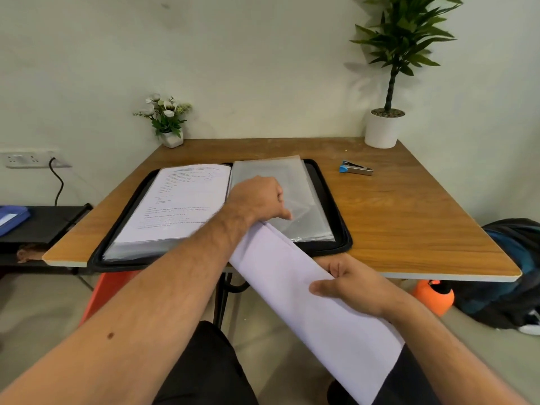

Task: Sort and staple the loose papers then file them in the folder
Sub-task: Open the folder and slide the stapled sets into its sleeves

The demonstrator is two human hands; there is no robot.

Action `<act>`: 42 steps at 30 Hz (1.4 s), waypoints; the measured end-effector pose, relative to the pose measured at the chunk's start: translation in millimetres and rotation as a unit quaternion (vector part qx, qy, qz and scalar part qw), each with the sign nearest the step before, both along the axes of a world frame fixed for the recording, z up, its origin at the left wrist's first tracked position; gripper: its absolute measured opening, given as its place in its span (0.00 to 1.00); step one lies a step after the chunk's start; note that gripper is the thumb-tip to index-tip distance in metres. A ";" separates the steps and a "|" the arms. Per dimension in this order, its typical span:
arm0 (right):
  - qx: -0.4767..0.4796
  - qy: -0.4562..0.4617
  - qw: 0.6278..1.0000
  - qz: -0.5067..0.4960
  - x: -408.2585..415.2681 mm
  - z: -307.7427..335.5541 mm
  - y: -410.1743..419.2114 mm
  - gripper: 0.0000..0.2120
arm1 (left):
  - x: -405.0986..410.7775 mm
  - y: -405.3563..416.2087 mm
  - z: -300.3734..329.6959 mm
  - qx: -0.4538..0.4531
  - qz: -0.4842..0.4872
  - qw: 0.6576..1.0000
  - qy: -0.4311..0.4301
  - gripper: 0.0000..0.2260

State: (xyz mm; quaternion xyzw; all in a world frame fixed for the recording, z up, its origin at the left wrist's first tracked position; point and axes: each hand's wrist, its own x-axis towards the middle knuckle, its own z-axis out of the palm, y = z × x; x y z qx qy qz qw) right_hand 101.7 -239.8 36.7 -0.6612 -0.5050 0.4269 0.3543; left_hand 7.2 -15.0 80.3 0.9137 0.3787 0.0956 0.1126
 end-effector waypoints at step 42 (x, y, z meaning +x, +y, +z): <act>-0.022 0.408 0.900 -0.154 -79.0 -4.2 51.5 0.28 | -14.3 -26.6 -33.0 -0.028 -0.051 0.979 -0.198 0.12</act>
